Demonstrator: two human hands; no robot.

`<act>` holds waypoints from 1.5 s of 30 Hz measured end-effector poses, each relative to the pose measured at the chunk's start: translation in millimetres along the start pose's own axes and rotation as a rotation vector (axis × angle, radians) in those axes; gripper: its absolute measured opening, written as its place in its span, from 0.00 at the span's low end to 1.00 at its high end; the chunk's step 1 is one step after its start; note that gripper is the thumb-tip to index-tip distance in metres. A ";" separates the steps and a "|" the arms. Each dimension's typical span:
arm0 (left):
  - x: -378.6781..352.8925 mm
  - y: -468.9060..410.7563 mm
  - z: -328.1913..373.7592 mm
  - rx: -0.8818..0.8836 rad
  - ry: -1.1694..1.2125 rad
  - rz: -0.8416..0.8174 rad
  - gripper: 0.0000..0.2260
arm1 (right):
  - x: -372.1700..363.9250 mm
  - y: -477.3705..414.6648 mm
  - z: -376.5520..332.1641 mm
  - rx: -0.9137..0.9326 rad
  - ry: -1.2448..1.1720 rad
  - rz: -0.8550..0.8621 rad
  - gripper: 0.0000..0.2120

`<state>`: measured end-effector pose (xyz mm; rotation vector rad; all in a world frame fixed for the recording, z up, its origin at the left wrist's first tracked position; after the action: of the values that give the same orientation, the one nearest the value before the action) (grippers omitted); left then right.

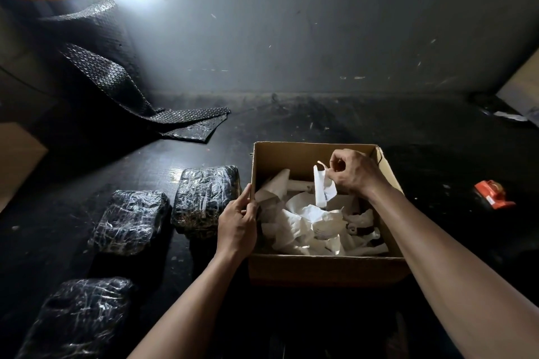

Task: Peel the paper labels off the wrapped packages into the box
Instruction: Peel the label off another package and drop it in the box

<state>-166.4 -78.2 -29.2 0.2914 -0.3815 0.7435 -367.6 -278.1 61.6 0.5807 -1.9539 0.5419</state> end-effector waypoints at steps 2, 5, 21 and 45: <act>0.3 0.5 0.1 0.006 0.010 -0.004 0.21 | 0.2 2.1 -0.6 0.004 -0.019 -0.008 0.04; 0.5 1.7 1.7 0.006 0.022 -0.003 0.20 | -1.4 4.4 0.3 -0.008 -0.066 -0.020 0.02; -0.1 -0.8 -4.2 0.013 0.060 0.010 0.20 | 11.3 13.1 0.6 -0.035 -0.109 0.009 0.04; 27.0 5.3 12.8 -0.176 -0.095 -0.204 0.19 | -22.0 48.1 -102.1 -0.037 0.087 -0.116 0.20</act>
<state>-154.9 -63.3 -5.4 0.1966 -0.4965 0.4930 -317.7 -175.7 78.0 0.6328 -1.8325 0.4506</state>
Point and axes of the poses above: each hand's wrist, its own y-axis away from the middle knuckle, its own x-axis out of the back of the hand, z = x × y, the point moved 9 cm from there along -y, towards the middle knuckle, and after that the axes turned 4 degrees about x, right-handed, at the moved point
